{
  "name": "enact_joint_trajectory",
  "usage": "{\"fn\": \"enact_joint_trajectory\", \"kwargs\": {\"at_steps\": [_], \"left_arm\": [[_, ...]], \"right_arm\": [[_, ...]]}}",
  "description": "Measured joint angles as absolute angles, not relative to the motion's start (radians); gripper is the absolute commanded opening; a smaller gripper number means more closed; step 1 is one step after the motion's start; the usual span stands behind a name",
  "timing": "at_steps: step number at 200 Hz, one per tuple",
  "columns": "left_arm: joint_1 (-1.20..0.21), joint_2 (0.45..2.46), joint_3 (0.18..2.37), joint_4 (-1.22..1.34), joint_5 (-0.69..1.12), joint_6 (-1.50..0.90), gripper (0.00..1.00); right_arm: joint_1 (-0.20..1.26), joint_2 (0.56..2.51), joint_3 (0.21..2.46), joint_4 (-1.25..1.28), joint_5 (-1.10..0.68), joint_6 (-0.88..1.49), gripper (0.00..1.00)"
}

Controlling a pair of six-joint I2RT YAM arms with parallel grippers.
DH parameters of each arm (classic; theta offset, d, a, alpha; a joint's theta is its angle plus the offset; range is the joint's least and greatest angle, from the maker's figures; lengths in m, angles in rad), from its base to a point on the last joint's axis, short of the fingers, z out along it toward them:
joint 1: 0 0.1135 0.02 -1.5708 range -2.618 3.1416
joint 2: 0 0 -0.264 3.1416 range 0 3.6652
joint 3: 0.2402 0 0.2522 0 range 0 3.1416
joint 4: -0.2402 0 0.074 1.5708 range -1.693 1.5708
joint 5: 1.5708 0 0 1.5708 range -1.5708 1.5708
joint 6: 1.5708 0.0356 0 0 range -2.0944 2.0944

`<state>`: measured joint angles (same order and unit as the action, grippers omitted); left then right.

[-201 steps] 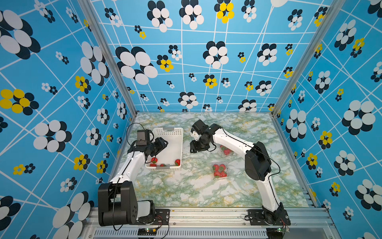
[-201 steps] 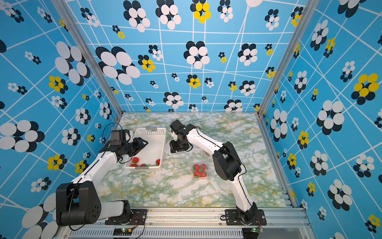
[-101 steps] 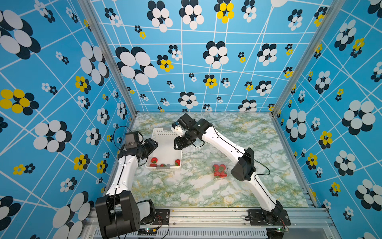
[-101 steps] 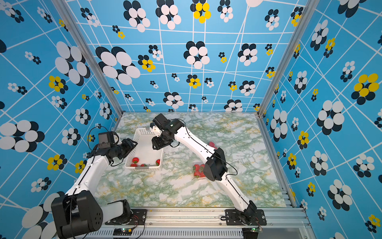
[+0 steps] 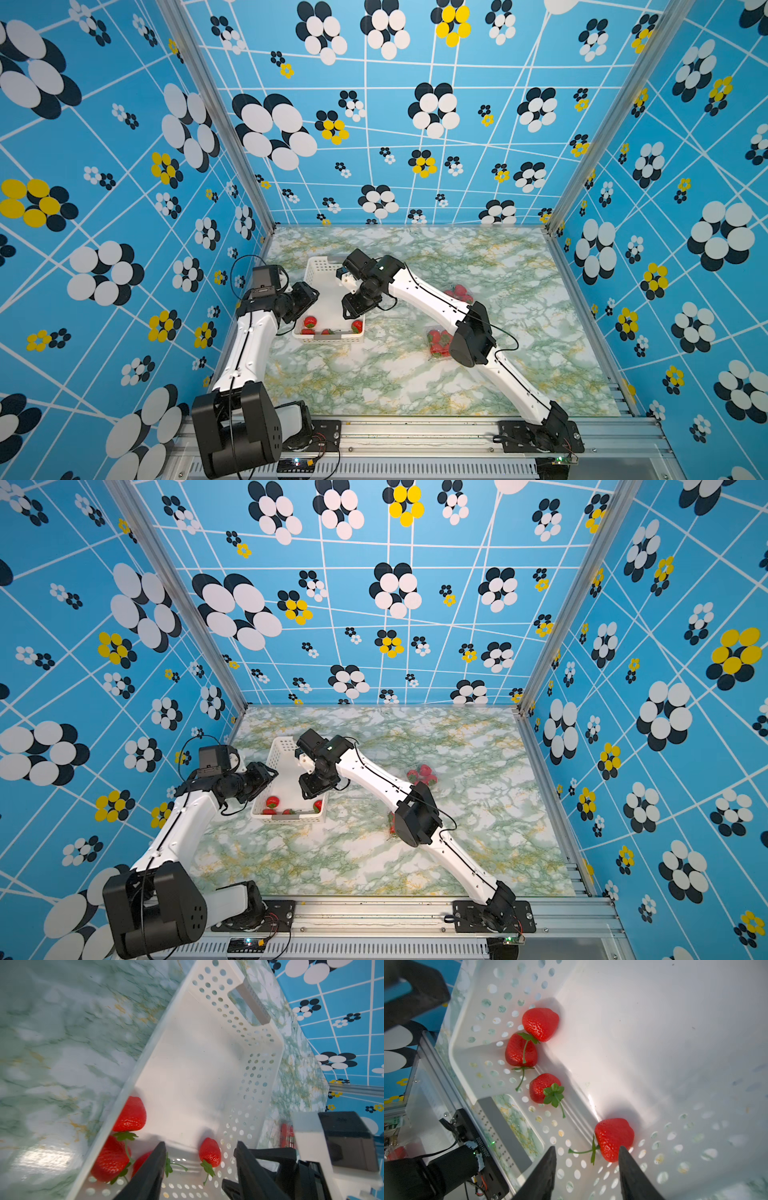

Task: Pack strawberries into containers
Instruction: Pick up the strawberry from the basket.

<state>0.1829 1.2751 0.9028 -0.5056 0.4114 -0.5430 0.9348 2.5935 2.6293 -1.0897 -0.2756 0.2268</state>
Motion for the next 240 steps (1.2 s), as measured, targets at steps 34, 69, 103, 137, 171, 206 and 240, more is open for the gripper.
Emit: {"fn": "enact_joint_trajectory", "kwargs": {"at_steps": [34,69,103,137,171,206,240], "left_arm": [[0.034,1.372,0.973,-0.583,0.406,-0.538,0.57],[-0.049,1.423,0.998,-0.653,0.391,-0.538,0.57],[-0.129,1.468,1.002,-0.690,0.384,-0.543,0.58],[-0.176,1.525,1.002,-0.686,0.385,-0.558,0.59],[-0.187,1.577,1.002,-0.664,0.388,-0.567,0.59],[-0.191,1.623,0.993,-0.633,0.389,-0.569,0.59],[-0.192,1.663,0.989,-0.613,0.389,-0.577,0.57]], "right_arm": [[0.927,2.471,2.526,-1.076,-0.141,0.224,0.54],[0.885,2.276,2.389,-1.015,-0.060,0.224,0.55],[0.825,2.108,2.192,-0.936,-0.034,0.237,0.55],[0.772,2.043,2.020,-0.874,-0.031,0.263,0.55],[0.757,2.041,1.932,-0.855,-0.036,0.281,0.55],[0.757,2.041,1.908,-0.830,-0.041,0.292,0.55],[0.756,2.041,1.903,-0.817,-0.052,0.299,0.54]]}}
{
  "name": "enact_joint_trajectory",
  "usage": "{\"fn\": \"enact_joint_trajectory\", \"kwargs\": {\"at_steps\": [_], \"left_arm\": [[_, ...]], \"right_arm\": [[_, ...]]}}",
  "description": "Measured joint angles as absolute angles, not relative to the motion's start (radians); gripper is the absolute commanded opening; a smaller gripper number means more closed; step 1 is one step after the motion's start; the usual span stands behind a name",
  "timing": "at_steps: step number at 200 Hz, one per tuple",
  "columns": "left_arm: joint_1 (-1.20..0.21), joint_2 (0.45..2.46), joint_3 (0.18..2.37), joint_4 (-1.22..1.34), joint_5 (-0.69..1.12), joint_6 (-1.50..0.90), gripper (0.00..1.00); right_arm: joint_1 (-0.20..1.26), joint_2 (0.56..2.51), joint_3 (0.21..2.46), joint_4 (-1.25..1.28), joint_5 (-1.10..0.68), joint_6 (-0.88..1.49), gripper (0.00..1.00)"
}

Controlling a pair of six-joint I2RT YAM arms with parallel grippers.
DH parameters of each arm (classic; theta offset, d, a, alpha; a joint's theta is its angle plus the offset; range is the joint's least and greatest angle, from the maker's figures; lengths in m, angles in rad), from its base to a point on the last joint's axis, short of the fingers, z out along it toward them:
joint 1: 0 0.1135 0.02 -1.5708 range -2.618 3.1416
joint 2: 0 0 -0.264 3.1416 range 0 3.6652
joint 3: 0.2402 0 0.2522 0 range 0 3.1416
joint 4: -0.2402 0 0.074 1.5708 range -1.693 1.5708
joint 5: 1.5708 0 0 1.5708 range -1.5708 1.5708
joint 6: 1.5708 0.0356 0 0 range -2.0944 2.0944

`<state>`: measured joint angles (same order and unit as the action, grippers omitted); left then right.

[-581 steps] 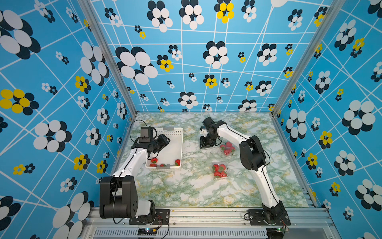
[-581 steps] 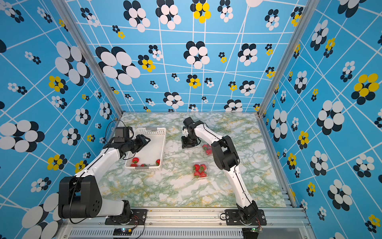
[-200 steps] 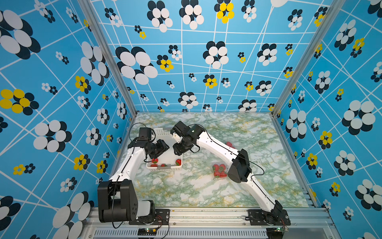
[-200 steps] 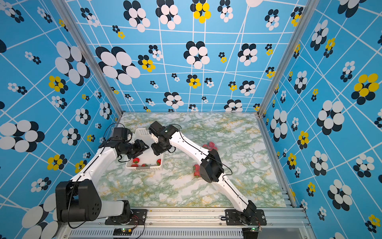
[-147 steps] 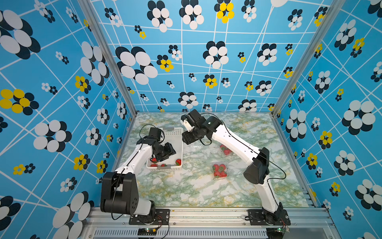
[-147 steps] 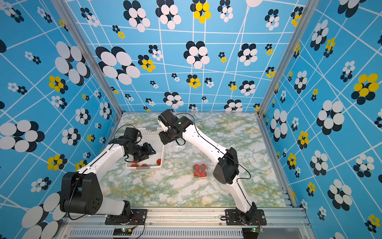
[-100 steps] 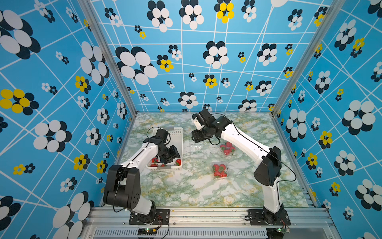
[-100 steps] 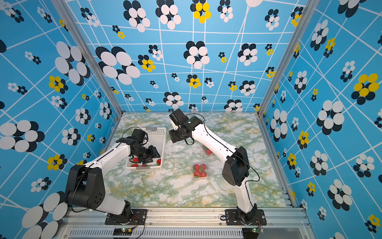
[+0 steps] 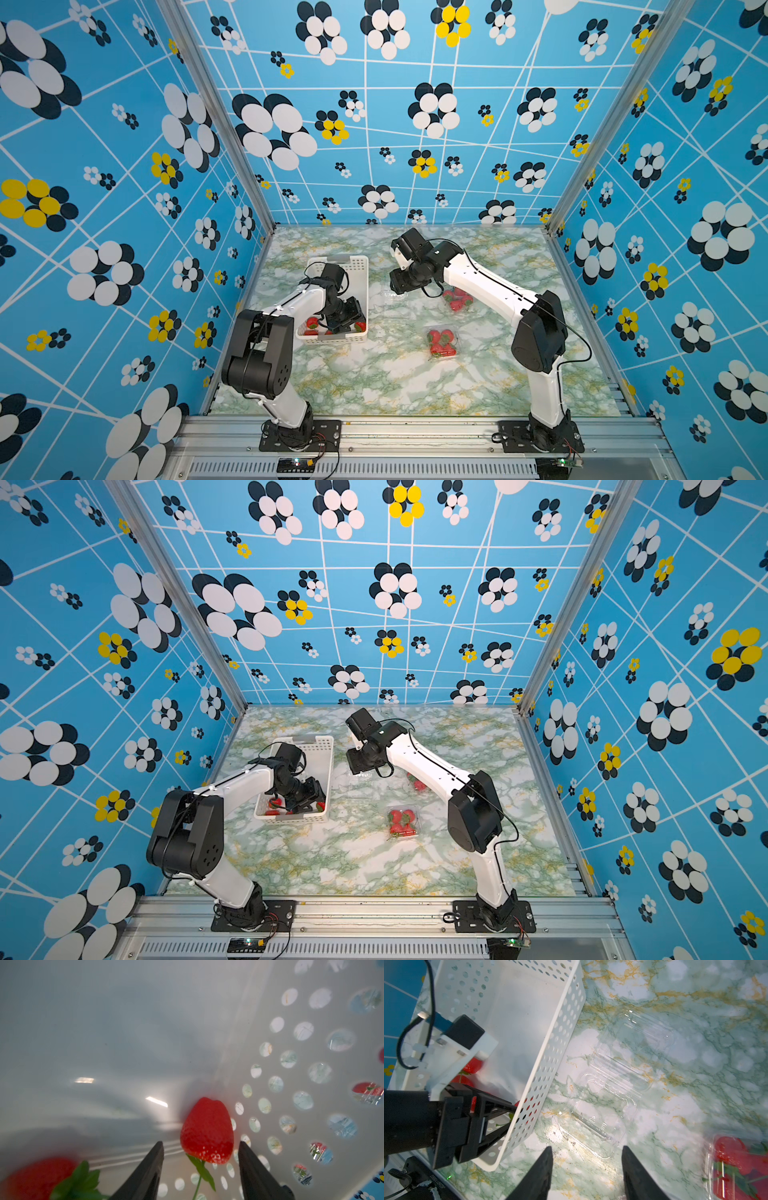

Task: Pack strawberries into containers
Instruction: Pick up the strawberry from the basket.

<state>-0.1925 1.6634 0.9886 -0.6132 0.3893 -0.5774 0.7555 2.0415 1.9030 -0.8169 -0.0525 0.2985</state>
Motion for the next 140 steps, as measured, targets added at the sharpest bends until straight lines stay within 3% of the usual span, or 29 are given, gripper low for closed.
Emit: {"fn": "enact_joint_trajectory", "kwargs": {"at_steps": [91,100,140], "left_arm": [[-0.210,1.710,0.989,-0.565,0.400,-0.591,0.44],[-0.210,1.710,0.989,-0.561,0.400,-0.596,0.37],[-0.210,1.707,0.989,-0.553,0.400,-0.599,0.27]], "right_arm": [[0.738,2.041,1.889,-0.803,-0.058,0.304,0.52],[0.738,2.041,1.889,-0.802,-0.058,0.304,0.52],[0.738,2.041,1.889,-0.802,-0.059,0.304,0.51]]}}
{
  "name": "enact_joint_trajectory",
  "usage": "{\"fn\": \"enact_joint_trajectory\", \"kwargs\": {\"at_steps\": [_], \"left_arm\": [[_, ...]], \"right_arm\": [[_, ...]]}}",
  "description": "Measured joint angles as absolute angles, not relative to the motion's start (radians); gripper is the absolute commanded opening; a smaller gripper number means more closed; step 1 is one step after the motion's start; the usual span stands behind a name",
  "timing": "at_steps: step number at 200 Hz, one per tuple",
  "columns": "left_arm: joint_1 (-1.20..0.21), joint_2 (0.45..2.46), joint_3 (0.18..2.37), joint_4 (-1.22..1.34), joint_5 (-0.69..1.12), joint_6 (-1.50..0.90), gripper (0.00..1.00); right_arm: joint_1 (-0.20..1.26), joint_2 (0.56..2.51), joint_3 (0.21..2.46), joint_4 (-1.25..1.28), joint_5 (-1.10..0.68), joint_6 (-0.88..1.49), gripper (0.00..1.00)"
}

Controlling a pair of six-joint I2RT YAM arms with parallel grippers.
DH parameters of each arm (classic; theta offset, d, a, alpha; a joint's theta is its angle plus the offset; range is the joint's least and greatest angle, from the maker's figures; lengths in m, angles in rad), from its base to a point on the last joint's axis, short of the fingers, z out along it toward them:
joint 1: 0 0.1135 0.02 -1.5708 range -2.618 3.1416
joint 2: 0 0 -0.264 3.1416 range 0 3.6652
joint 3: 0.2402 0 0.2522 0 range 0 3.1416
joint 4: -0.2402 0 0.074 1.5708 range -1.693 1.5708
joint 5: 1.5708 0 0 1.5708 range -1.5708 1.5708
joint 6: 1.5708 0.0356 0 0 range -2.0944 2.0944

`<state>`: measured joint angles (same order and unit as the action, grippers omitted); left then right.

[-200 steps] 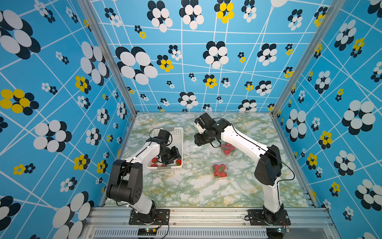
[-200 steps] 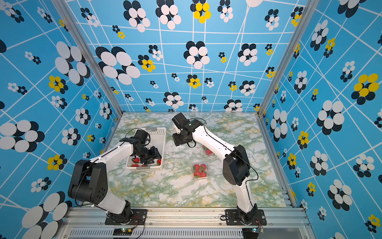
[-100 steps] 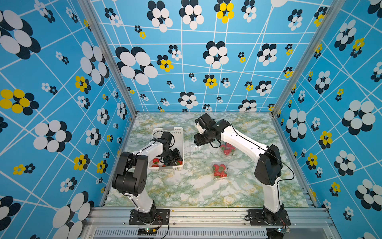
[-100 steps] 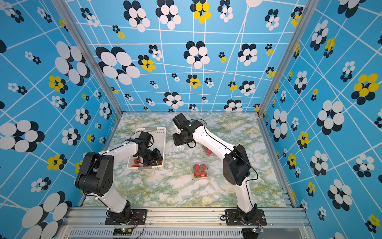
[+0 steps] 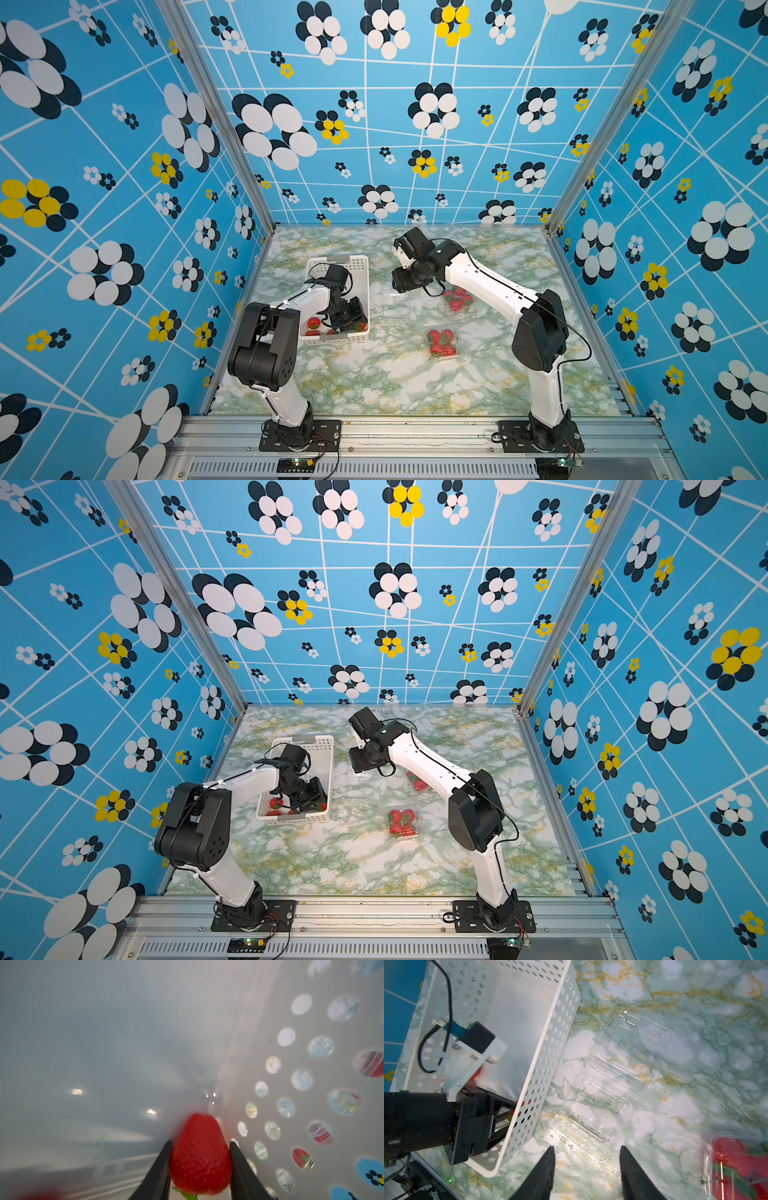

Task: Pack strawberries into containers
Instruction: Pick up the strawberry from the basket.

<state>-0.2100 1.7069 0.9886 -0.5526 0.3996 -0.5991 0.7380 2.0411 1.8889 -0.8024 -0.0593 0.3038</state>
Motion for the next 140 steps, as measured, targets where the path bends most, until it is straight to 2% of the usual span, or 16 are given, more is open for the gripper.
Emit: {"fn": "enact_joint_trajectory", "kwargs": {"at_steps": [78,112,140], "left_arm": [[-0.177,1.504,1.056,-0.646,0.369,-0.598,0.26],[-0.231,1.480,1.204,-0.678,0.354,-0.598,0.28],[-0.305,1.544,1.311,-0.671,0.346,-0.599,0.28]], "right_arm": [[0.733,2.041,1.888,-0.797,-0.064,0.304,0.51],[0.695,1.997,1.813,-0.761,-0.069,0.316,0.51],[0.623,1.912,1.692,-0.735,-0.068,0.334,0.51]]}}
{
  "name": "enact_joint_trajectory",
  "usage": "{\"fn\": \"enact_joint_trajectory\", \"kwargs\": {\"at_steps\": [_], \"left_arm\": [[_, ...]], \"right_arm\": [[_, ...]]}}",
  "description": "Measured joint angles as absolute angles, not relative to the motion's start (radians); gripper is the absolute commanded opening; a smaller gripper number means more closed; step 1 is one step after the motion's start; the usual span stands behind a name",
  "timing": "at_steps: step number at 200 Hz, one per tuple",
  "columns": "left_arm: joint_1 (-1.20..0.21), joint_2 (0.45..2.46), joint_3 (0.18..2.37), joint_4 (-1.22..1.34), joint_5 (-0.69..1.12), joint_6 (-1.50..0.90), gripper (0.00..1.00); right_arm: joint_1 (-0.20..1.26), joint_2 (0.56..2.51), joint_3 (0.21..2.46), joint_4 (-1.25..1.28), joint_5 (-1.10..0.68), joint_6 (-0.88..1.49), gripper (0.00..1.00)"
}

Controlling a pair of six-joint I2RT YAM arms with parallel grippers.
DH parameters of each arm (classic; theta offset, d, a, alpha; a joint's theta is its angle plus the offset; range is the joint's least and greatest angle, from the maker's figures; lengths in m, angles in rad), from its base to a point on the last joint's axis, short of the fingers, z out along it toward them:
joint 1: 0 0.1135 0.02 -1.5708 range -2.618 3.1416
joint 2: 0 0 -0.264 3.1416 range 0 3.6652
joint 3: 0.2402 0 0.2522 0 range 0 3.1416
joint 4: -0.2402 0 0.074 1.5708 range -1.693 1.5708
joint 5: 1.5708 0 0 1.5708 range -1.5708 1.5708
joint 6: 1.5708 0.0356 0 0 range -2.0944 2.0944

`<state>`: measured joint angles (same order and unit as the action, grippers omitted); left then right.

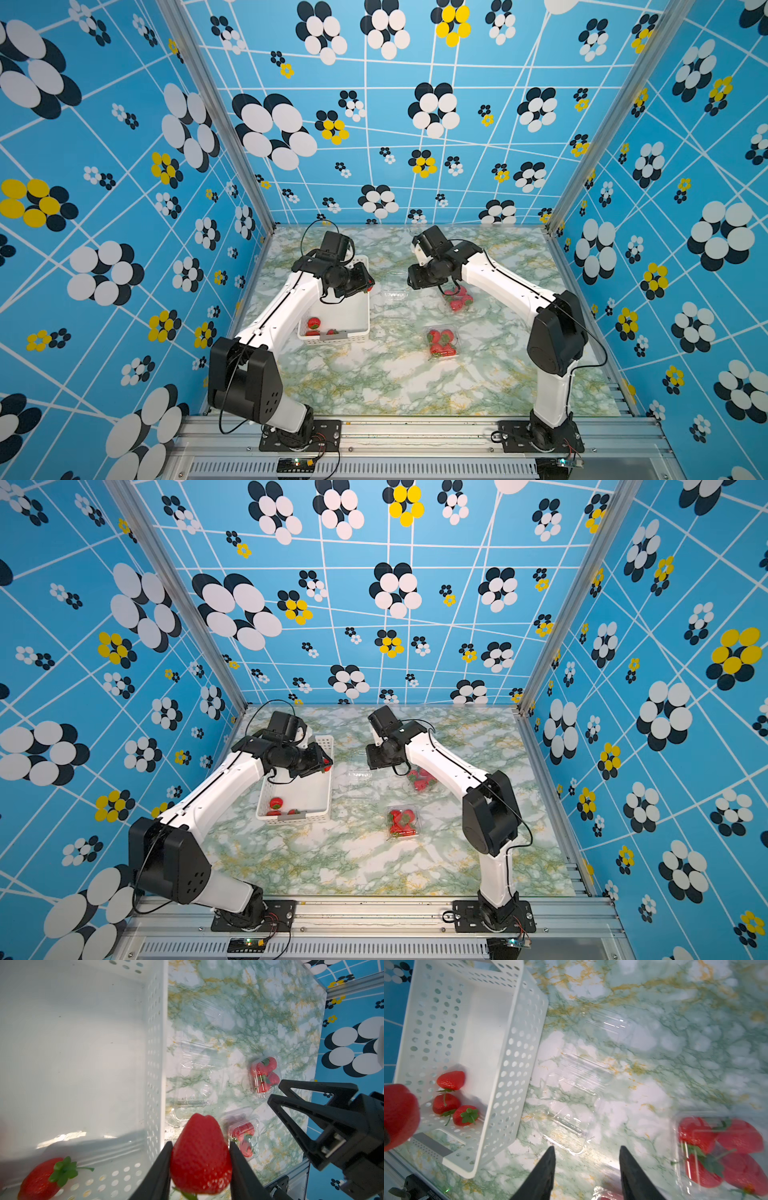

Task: Pack strawberries into containers
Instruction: Pick up the strawberry from the basket, then place the strawberry in the packing box.

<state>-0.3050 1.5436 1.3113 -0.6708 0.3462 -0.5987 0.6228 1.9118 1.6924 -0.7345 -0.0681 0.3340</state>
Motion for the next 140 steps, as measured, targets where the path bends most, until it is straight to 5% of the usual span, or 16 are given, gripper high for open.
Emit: {"fn": "enact_joint_trajectory", "kwargs": {"at_steps": [67,140], "left_arm": [[-0.440,1.892,1.443,-0.628,0.335,-0.587,0.27],[-0.463,1.969,1.462,-0.624,0.319,-0.583,0.29]], "right_arm": [[0.480,1.761,1.465,-0.683,-0.062,0.353,0.51],[0.459,1.756,1.415,-0.660,-0.072,0.353,0.51]]}}
